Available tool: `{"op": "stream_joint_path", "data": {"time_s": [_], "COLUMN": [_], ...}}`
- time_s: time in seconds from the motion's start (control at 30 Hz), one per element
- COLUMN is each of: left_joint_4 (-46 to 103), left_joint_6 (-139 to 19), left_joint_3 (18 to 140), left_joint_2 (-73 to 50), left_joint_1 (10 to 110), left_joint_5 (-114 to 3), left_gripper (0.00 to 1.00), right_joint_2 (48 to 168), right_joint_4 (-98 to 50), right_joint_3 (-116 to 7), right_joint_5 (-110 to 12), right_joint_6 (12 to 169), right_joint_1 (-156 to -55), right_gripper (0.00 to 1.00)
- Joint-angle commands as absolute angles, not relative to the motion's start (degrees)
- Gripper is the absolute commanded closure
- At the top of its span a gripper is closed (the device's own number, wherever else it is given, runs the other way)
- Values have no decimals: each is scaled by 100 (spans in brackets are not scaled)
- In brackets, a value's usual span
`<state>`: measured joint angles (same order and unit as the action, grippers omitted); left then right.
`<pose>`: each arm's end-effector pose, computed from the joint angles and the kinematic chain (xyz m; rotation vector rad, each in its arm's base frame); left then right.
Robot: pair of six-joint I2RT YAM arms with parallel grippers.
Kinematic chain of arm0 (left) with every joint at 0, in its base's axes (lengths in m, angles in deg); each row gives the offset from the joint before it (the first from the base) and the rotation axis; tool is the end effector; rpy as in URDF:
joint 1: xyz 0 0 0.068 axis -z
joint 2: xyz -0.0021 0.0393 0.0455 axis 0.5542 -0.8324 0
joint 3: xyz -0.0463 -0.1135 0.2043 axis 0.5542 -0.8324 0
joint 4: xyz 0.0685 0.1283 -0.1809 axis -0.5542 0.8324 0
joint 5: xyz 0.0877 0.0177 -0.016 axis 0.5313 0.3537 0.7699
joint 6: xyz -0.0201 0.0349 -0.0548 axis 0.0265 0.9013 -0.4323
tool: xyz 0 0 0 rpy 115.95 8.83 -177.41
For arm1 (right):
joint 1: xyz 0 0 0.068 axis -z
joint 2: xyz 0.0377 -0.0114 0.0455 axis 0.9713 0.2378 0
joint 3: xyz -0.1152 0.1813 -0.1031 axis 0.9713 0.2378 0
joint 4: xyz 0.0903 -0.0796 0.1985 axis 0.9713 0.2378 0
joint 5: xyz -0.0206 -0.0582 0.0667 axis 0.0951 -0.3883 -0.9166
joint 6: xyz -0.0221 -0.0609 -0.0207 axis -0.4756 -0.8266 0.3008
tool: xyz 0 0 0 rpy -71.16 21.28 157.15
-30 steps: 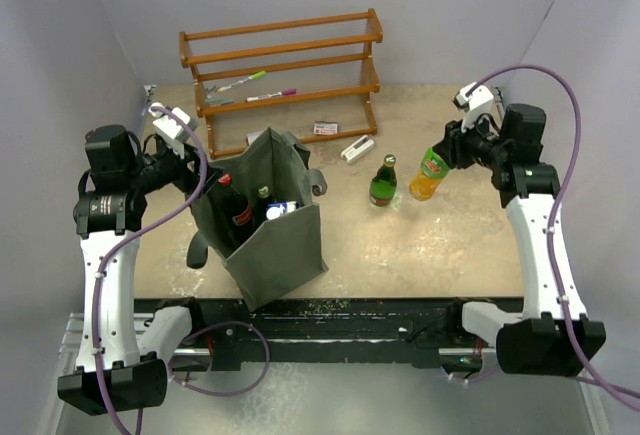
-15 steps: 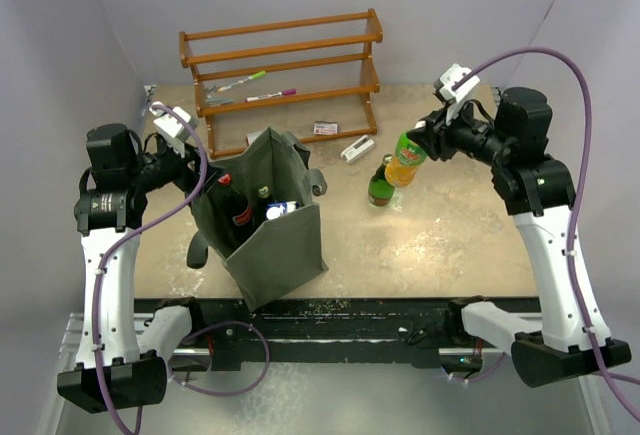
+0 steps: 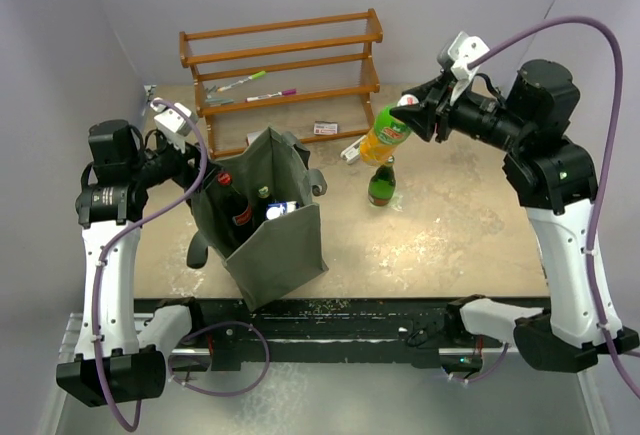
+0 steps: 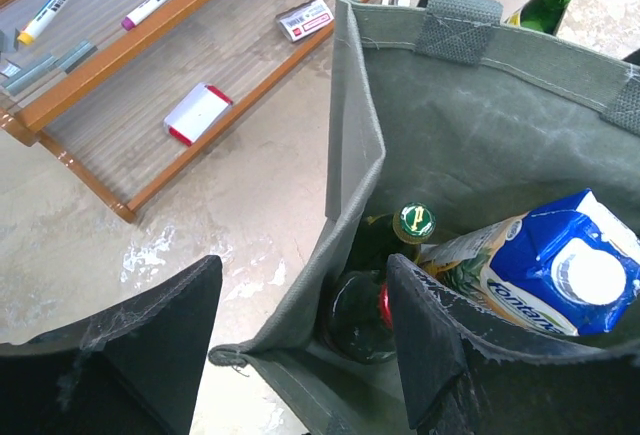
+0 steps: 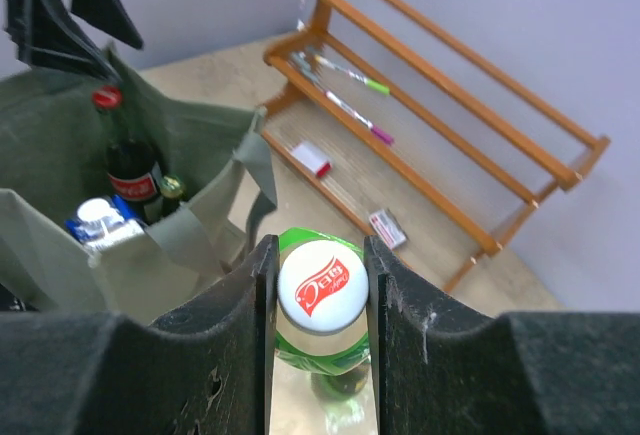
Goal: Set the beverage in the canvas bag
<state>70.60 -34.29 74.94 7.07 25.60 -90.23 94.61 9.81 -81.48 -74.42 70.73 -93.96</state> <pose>0.1949 -0.0099 0.3515 0.5549 1.8790 -0.5111 0.1762 0.0878 0.4968 -0.8424 1.3425 0.5166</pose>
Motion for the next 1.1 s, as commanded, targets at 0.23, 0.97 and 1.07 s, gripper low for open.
{"op": "stream_joint_path", "data": {"time_s": [0.23,0.97,1.07], "left_joint_4": [6810,6923,6941], "left_joint_6": [-3410,-3879,-4001], "left_joint_3": [7765,7953,7991], "left_joint_2": [639,470,406], "left_joint_1": [2592,2548,2468], "left_joint_5": [-8840,-8311,-8326], "left_gripper": [30,30,30], "right_joint_2": [10364,12847,12978], "right_joint_4": [229,1176,1150], "right_joint_3": [-9989,-12463,-12344], "right_joint_5": [-7656,-7116,-7163], "right_joint_6": [7584,7371,7398], "right_joint_1": [-10444,-13366,-13550], "right_gripper": [100,100,100]}}
